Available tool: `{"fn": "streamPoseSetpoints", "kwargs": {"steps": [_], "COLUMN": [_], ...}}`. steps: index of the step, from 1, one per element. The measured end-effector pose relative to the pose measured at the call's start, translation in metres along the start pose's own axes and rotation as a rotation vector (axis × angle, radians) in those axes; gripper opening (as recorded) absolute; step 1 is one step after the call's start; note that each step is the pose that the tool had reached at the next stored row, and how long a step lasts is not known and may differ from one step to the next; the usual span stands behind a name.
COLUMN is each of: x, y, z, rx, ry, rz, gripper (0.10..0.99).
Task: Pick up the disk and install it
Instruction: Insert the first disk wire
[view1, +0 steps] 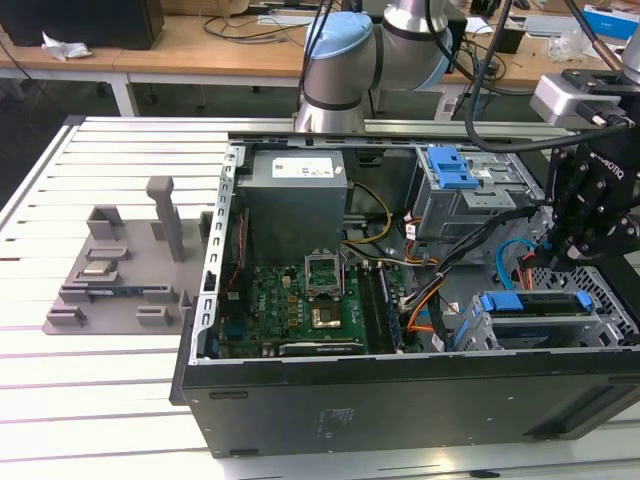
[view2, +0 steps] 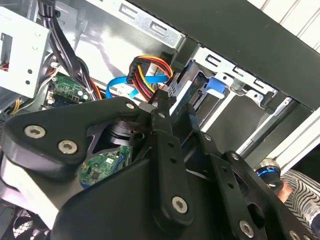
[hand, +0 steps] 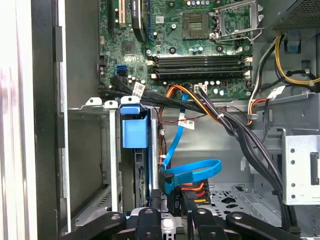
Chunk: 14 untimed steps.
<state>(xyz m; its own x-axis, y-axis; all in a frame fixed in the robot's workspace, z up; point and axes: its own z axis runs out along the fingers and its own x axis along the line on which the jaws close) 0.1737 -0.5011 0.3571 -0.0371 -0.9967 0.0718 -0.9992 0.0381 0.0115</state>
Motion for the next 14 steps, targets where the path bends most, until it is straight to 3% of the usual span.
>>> {"fn": "streamPoseSetpoints", "kwargs": {"steps": [6, 8, 11, 14], "x": [0.0001, 0.0002, 0.0008, 0.0096], "y": [0.0001, 0.0001, 0.0, -0.0003], "z": [0.0001, 0.0001, 0.0002, 0.0009], "rx": [0.0, 0.0, 0.0, 0.0], "ry": [0.0003, 0.0005, 0.0008, 0.0057], "rz": [0.0, 0.0, 0.0, 0.0], "gripper": [0.286, 0.165, 0.165, 0.165]}}
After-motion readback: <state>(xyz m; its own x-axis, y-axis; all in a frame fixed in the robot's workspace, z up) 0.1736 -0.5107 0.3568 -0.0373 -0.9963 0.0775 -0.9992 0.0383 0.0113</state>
